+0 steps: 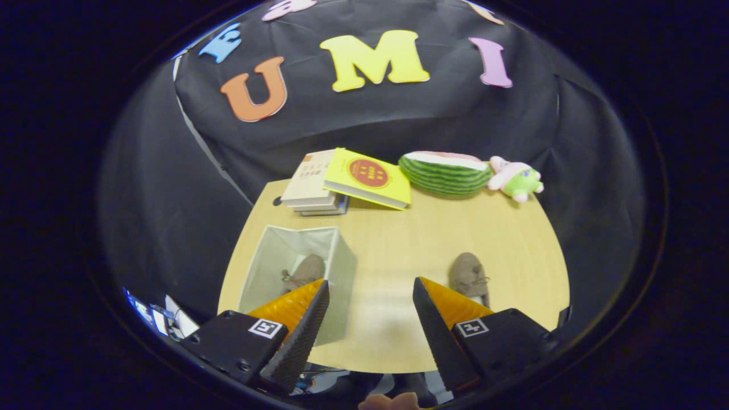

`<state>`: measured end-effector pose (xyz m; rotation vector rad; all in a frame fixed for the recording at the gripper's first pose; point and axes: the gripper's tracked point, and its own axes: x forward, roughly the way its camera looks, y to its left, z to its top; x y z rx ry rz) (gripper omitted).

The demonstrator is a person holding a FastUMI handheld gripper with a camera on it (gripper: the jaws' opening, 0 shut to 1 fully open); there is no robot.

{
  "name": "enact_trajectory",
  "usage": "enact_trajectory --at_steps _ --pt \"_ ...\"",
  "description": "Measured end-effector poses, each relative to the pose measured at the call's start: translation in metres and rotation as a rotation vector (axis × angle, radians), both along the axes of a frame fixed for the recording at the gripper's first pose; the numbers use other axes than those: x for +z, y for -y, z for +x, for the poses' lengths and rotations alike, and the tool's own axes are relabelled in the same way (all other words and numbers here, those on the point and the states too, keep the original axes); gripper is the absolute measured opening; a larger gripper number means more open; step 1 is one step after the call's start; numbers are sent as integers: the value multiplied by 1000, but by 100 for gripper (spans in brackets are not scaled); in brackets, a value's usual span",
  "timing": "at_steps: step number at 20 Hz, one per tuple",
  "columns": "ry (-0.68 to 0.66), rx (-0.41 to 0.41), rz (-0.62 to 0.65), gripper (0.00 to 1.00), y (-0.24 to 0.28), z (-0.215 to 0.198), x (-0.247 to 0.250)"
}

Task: Open the storage box then place both shoes into the box .Put the left shoe in first, then the right shoe, with the right side of both shoes facing outward in a uniform manner.

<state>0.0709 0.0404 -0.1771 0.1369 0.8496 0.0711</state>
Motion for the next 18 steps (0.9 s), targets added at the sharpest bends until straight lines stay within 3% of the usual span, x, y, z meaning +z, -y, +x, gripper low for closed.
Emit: enact_trajectory --at_steps 3,7,18 --pt "33 -51 -101 95 77 -1 -3" --pt "-36 -48 -117 95 130 -4 -42" --pt "-379 60 -10 95 173 -12 -203"
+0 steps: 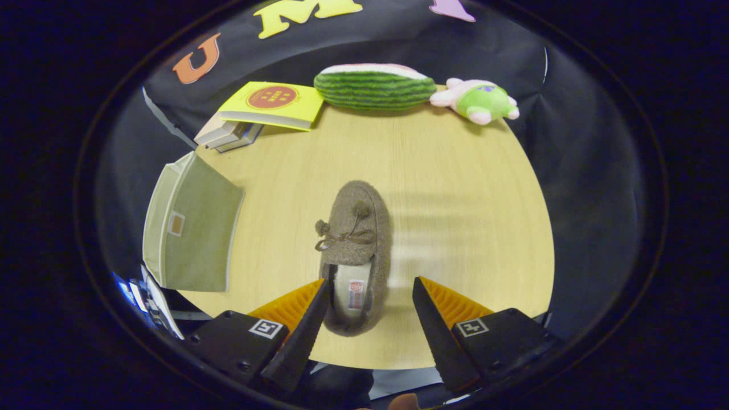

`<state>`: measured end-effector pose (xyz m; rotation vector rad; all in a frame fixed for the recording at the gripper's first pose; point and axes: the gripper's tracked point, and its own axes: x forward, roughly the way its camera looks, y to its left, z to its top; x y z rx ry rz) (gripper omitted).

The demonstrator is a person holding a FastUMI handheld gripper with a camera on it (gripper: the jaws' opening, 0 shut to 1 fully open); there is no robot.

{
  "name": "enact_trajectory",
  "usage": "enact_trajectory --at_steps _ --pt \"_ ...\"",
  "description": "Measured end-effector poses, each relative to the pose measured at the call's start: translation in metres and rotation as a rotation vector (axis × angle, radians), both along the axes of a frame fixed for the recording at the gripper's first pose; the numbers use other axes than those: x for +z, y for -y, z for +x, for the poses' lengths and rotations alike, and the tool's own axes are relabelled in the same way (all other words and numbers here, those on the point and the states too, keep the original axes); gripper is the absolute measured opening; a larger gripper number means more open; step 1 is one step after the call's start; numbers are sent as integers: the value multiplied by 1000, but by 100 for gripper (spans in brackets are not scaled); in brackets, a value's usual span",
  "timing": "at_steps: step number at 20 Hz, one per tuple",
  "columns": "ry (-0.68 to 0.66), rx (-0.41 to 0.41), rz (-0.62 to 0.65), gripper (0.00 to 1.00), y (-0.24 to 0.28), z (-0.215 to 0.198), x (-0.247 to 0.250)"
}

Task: Open the storage box then place both shoes into the box .Put the left shoe in first, then the right shoe, with the right side of both shoes facing outward in a uniform manner.

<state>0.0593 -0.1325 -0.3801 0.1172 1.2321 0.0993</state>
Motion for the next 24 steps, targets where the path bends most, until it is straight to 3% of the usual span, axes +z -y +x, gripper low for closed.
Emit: enact_trajectory --at_steps 8,12,16,21,24 --pt "-124 35 54 82 -8 6 -47" --pt "-160 27 89 58 -12 6 -58" --pt "-183 11 83 42 -5 7 -63" --pt "-193 -23 70 6 -3 6 -64" --pt "-213 -46 110 6 -15 -4 -60"
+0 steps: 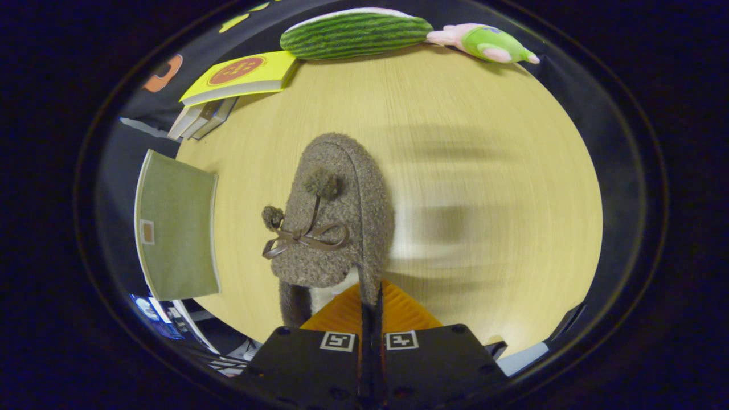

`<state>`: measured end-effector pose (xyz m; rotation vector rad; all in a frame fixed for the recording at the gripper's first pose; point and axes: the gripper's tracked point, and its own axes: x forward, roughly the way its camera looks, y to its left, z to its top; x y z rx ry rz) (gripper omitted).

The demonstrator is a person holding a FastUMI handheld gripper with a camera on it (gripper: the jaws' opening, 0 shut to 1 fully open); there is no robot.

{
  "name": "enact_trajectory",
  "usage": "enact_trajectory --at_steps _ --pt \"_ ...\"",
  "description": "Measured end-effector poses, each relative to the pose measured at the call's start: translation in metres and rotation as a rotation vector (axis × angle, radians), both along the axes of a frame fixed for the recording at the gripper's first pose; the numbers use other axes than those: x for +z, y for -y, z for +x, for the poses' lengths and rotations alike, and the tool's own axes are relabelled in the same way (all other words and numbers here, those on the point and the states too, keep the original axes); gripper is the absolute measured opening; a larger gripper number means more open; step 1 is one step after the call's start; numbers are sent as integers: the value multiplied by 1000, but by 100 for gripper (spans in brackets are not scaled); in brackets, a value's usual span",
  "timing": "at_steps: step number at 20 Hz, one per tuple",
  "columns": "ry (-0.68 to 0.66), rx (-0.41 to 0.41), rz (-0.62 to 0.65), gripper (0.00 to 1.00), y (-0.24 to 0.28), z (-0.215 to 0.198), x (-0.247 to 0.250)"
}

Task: Open the storage box then place both shoes into the box .Put the left shoe in first, then the right shoe, with the right side of both shoes facing outward in a uniform manner.

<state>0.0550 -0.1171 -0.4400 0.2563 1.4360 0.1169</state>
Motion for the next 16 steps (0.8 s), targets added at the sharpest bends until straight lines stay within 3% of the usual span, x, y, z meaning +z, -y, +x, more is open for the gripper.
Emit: enact_trajectory --at_steps 7,16 --pt "12 -26 70 6 -48 -25 36" --pt "123 -93 164 6 -129 -34 127"
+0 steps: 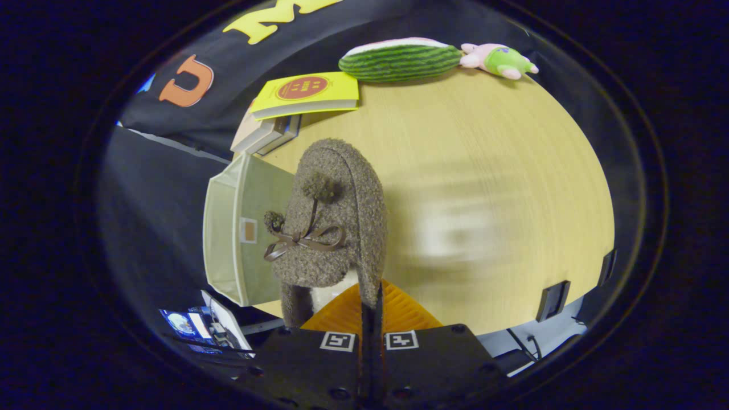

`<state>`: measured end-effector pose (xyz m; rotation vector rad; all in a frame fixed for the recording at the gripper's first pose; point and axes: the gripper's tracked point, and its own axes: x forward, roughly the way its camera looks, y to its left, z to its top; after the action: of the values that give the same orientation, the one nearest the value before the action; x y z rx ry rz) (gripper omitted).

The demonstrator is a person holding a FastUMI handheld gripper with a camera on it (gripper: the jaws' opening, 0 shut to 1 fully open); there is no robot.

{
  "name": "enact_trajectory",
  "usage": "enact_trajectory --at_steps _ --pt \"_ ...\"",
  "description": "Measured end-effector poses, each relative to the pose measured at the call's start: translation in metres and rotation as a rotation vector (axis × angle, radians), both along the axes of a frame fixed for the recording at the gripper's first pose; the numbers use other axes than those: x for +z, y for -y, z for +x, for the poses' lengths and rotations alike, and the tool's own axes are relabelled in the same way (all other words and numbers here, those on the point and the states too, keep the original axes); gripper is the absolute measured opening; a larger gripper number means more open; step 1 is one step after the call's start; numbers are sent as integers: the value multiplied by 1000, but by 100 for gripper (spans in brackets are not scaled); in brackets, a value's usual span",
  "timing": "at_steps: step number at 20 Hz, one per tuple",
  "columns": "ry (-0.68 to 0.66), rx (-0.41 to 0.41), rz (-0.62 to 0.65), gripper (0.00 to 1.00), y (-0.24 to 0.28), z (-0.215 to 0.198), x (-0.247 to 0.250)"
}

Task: Open the storage box then place both shoes into the box .Put the left shoe in first, then the right shoe, with the right side of both shoes facing outward in a uniform manner.

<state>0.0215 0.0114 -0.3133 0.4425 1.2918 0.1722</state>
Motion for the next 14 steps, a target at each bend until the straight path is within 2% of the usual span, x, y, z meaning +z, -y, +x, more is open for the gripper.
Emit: enact_trajectory --at_steps 9,14 --pt "45 -2 89 6 -131 -1 76" --pt "28 -50 95 6 -193 16 85"
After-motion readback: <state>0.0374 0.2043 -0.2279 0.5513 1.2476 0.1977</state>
